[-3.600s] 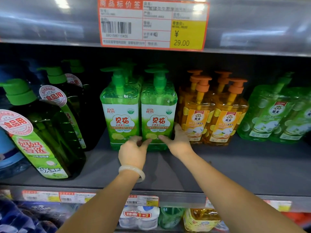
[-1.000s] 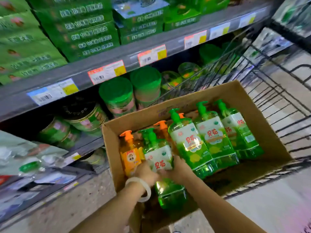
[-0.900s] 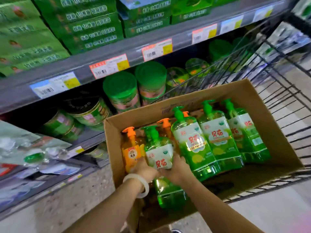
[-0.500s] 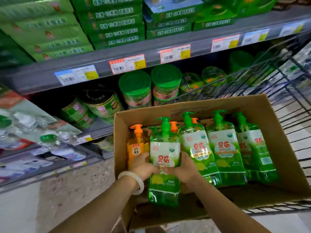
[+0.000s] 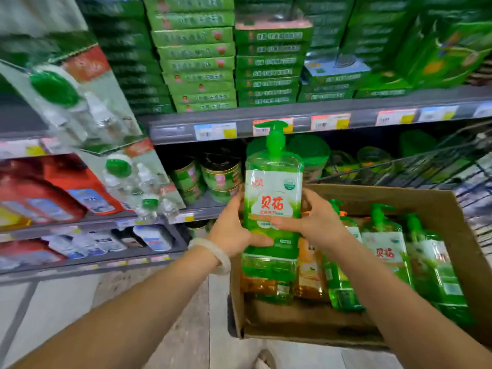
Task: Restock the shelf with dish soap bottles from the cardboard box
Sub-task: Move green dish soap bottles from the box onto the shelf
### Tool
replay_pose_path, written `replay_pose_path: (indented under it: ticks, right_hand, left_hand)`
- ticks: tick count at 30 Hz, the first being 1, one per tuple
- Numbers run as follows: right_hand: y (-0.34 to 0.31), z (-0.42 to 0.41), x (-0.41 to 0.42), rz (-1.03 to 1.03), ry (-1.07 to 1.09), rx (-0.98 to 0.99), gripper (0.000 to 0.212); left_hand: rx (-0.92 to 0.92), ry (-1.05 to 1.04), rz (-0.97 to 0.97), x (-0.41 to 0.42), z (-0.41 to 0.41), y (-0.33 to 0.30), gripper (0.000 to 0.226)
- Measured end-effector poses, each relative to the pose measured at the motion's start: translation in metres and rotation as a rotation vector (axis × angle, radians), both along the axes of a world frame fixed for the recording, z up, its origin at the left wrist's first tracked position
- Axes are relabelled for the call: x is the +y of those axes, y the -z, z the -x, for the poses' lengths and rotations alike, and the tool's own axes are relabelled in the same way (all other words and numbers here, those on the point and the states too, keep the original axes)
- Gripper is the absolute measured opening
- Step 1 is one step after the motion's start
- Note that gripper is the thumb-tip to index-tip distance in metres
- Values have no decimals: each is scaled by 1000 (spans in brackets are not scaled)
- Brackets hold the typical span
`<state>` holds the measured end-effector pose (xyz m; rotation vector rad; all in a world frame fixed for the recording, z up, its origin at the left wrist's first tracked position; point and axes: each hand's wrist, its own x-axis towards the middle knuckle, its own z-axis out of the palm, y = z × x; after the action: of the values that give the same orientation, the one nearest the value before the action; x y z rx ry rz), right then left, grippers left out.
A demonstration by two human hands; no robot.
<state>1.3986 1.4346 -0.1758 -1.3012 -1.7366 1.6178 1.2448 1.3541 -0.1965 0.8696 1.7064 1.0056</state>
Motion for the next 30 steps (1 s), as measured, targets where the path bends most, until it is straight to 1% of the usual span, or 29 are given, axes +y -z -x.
replay_pose_path:
  ticks: [3,5,8,9,12,15,18,21,23,30]
  right_hand:
    - [-23,28,-25,-76,-55,37,51]
    - [-37,51,-48,-115,-85,55,52]
    - [-59,90,-92,-178,-143,97,53]
    - [-66,104,-109,-197,-168,106,54]
    - [-82,150,-165,-229,-251,127,55]
    - [-92,199,-225,-259,-345,151,51]
    - [-98,248,-285,-253,-431,200,53]
    - [-101,295,-337,-258,-526,236,50]
    - [-106,324,-366,-271,-588,253,47]
    - [-121,419,-436,-280,-775,280,54]
  left_hand:
    - [26,-39,-85,-32,26,-22,93]
    - [37,-69,-115,-61,46,-37,98]
    - [89,-143,-194,-114,78,-57,112]
    - [102,-171,-220,-135,90,-63,112]
    - [104,-282,-273,-202,128,-72,97]
    - [126,-380,-319,-275,166,-82,101]
    - [142,-487,-352,-347,202,-92,96]
    - [160,-594,-364,-410,232,-101,107]
    - [165,-653,-365,-446,250,-108,100]
    - [198,-804,-389,-527,315,-119,82]
